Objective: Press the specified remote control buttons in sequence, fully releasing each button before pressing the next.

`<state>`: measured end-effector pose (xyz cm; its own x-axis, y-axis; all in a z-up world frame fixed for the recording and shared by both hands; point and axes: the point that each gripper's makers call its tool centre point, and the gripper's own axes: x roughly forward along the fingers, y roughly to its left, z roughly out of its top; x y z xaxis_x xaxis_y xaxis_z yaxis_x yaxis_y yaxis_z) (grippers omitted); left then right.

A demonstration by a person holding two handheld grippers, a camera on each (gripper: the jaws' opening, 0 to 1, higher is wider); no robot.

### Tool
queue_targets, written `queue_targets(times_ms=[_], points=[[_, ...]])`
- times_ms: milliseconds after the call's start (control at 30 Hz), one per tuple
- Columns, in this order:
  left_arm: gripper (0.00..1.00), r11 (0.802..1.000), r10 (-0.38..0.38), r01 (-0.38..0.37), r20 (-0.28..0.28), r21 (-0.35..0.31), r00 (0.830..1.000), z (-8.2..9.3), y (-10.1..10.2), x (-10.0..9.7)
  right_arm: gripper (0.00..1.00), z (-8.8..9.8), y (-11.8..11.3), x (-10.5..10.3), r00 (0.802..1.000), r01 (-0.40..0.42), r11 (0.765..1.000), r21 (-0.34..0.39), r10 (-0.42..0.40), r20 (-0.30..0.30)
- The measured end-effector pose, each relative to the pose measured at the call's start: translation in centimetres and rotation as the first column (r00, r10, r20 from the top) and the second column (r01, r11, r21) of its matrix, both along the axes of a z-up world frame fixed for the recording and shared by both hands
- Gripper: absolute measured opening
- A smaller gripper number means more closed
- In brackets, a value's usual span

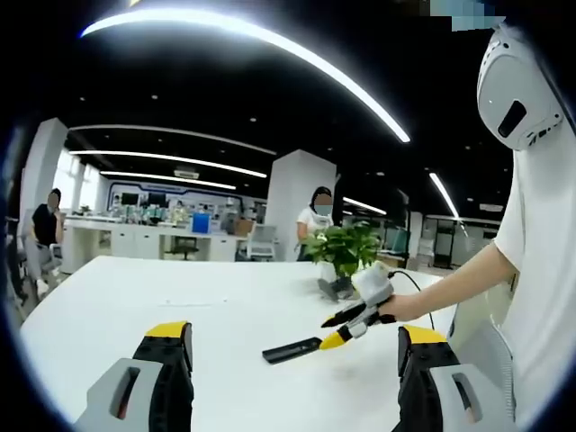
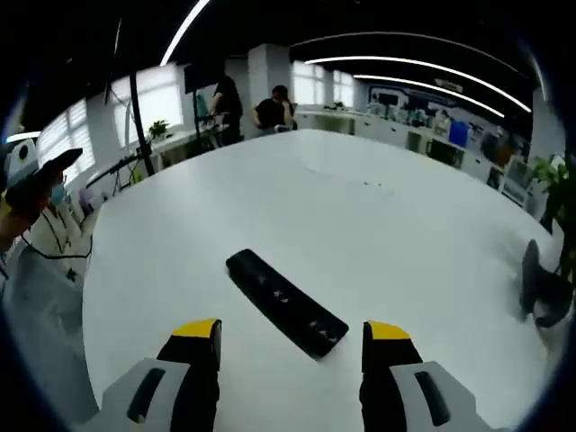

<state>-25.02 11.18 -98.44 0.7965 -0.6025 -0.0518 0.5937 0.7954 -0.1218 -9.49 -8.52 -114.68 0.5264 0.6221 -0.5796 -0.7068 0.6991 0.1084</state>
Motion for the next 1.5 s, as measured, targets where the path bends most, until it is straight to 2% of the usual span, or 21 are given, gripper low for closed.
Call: queue_targets(times_ms=[100,167,267,333,500,633,733,800,900,1000,1233,1500], points=[[0.98,1.0,0.001,-0.001,0.003,-0.008,1.0,0.1,-0.1,0.1,0.72,1.6,-0.5,-0.4,0.996,0.086,0.986,0.143,-0.089,0.019],[0.98,1.0,0.003,-0.003,0.004,-0.011,1.0,0.1,0.0,0.2,0.72,2.6,-1.0,-0.7,0.992,0.101,0.976,0.193,-0.114,0.055],[0.98,1.0,0.011,-0.011,0.005,-0.012,1.0,0.1,0.2,0.4,0.76,3.7,-1.8,-1.3,0.984,0.129,0.966,0.225,-0.152,0.089],[0.98,1.0,0.018,-0.018,0.006,-0.015,1.0,0.1,0.4,0.5,0.82,4.3,-2.1,-1.7,0.979,0.138,0.961,0.238,-0.169,0.114],[0.98,0.999,0.042,-0.042,0.012,-0.023,0.999,0.2,1.1,0.8,0.85,6.2,-3.1,-3.5,0.964,0.157,0.953,0.259,-0.205,0.17],[0.98,0.998,0.061,-0.061,0.017,-0.022,0.998,0.2,1.7,0.9,0.94,7.9,-3.7,-5.1,0.947,0.178,0.933,0.312,-0.249,0.203],[0.98,0.997,0.072,-0.071,0.021,-0.027,0.997,0.3,2.0,1.0,0.98,8.7,-4.0,-6.7,0.942,0.172,0.935,0.31,-0.248,0.228],[0.98,0.996,0.078,-0.077,0.023,-0.033,0.997,0.3,2.2,1.0,0.99,9.2,-4.4,-7.6,0.936,0.169,0.94,0.297,-0.248,0.251],[0.98,0.996,0.083,-0.082,0.026,-0.035,0.996,0.3,2.3,1.0,0.99,9.8,-4.7,-8.5,0.928,0.18,0.934,0.307,-0.265,0.263],[0.98,0.996,0.084,-0.083,0.027,-0.039,0.996,0.3,2.4,1.0,0.99,10.7,-5.1,-9.2,0.917,0.187,0.921,0.34,-0.288,0.275],[0.98,0.996,0.086,-0.084,0.029,-0.043,0.996,0.0,2.2,0.8,0.99,13.0,-7.0,-10.8,0.874,0.23,0.887,0.401,-0.369,0.316],[0.98,0.993,0.1,-0.098,0.035,-0.059,0.994,0.2,2.3,0.9,0.99,14.1,-9.2,-11.7,0.839,0.29,0.851,0.438,-0.446,0.312]])
